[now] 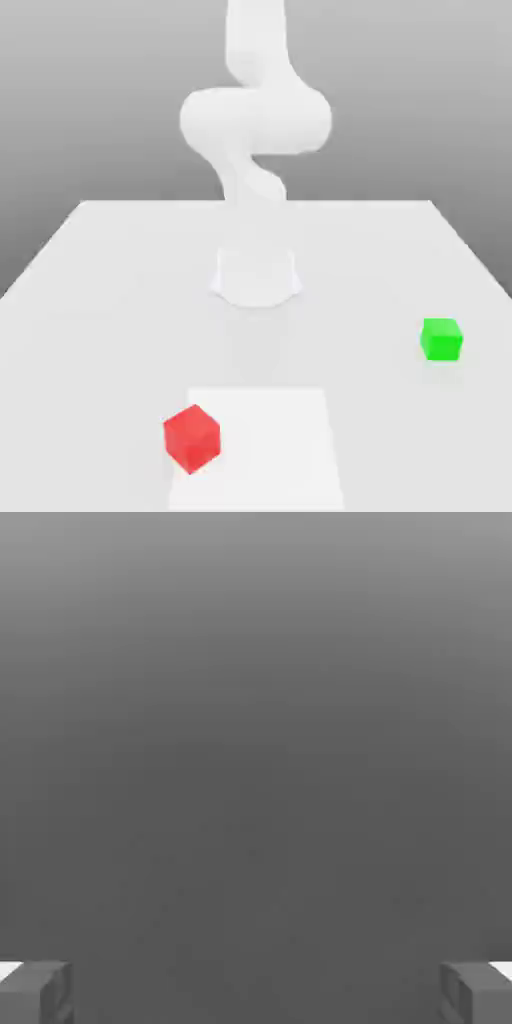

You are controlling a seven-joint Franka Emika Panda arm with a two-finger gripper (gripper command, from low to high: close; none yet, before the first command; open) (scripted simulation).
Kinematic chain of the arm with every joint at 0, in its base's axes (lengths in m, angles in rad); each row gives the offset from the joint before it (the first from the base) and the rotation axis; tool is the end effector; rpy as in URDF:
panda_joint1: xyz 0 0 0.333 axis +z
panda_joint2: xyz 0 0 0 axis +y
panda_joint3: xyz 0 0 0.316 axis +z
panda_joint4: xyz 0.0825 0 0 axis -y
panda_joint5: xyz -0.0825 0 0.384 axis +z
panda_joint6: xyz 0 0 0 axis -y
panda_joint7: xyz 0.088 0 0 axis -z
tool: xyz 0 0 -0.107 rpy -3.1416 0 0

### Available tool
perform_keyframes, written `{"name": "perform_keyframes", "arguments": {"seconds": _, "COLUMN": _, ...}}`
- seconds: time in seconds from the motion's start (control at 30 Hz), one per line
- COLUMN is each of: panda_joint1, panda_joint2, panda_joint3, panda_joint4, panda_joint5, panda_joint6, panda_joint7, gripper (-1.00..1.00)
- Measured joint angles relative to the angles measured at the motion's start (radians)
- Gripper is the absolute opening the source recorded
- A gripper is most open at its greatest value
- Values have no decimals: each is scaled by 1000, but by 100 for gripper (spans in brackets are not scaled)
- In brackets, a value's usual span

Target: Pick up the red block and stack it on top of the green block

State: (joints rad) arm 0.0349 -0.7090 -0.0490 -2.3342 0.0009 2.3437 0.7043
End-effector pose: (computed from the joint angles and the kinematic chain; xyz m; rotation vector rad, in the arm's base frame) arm 0.3816 -0.0115 0.6650 -2.5387 0.9541 -0.9402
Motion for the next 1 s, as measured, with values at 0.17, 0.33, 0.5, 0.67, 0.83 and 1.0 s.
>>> {"name": "perform_keyframes", "arguments": {"seconds": 0.17, "panda_joint1": 62, "panda_joint2": 186, "panda_joint3": -96, "panda_joint4": -71, "panda_joint5": 16, "panda_joint6": 92, "panda_joint7": -206, "gripper": 0}}
{"name": "perform_keyframes", "arguments": {"seconds": 0.33, "panda_joint1": 106, "panda_joint2": 368, "panda_joint3": -176, "panda_joint4": -139, "panda_joint5": 45, "panda_joint6": 180, "panda_joint7": -416, "gripper": 0}}
{"name": "perform_keyframes", "arguments": {"seconds": 0.5, "panda_joint1": 128, "panda_joint2": 551, "panda_joint3": -231, "panda_joint4": -207, "panda_joint5": 80, "panda_joint6": 267, "panda_joint7": -630, "gripper": 0}}
{"name": "perform_keyframes", "arguments": {"seconds": 0.67, "panda_joint1": 111, "panda_joint2": 731, "panda_joint3": -251, "panda_joint4": -276, "panda_joint5": 94, "panda_joint6": 356, "panda_joint7": -829, "gripper": 0}}
{"name": "perform_keyframes", "arguments": {"seconds": 0.83, "panda_joint1": 60, "panda_joint2": 908, "panda_joint3": -202, "panda_joint4": -291, "panda_joint5": 152, "panda_joint6": 476, "panda_joint7": -961, "gripper": 0}}
{"name": "perform_keyframes", "arguments": {"seconds": 1.0, "panda_joint1": 7, "panda_joint2": 1011, "panda_joint3": -133, "panda_joint4": -275, "panda_joint5": 224, "panda_joint6": 558, "panda_joint7": -1017, "gripper": -100}}
